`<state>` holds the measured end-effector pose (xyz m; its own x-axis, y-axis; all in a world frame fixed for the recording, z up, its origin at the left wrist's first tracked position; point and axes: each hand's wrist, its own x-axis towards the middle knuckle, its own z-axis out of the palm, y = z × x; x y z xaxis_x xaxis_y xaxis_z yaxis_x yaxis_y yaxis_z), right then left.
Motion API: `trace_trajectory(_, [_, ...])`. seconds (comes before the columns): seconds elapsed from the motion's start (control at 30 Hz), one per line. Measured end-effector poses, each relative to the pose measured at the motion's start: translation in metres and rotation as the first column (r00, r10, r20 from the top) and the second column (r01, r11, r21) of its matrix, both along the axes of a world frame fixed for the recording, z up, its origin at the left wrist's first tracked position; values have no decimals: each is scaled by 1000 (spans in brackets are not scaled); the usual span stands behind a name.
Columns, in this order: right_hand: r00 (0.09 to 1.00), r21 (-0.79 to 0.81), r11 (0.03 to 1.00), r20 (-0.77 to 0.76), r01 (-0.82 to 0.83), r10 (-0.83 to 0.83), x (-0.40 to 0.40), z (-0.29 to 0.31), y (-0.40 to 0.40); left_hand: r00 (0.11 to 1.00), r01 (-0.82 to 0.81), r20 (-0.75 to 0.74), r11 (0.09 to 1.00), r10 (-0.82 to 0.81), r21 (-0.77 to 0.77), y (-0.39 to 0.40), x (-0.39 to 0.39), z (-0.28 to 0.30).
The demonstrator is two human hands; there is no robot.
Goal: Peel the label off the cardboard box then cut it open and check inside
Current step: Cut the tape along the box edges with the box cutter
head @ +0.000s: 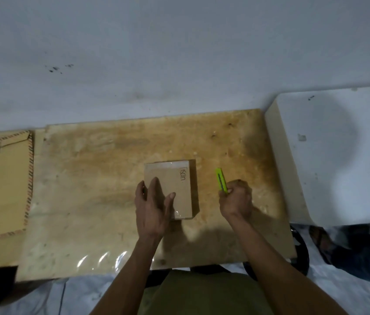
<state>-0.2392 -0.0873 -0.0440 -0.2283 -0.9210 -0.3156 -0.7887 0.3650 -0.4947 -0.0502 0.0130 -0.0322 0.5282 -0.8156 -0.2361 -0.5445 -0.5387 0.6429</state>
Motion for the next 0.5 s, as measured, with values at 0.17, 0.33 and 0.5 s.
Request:
trace_trajectory(0.17, [933, 9, 1000, 361, 2, -5, 13, 12, -6, 1000, 2, -16, 1000, -2, 16, 1, 1, 0])
trace_trajectory(0.33, [734, 144, 989, 673, -17, -86, 41, 53, -20, 998, 15, 55, 1000, -16, 13, 1, 0, 0])
trace_trajectory(0.5, [364, 274, 940, 912, -205, -186, 70, 78, -35, 994, -1, 112, 1000, -2, 21, 0, -3, -4])
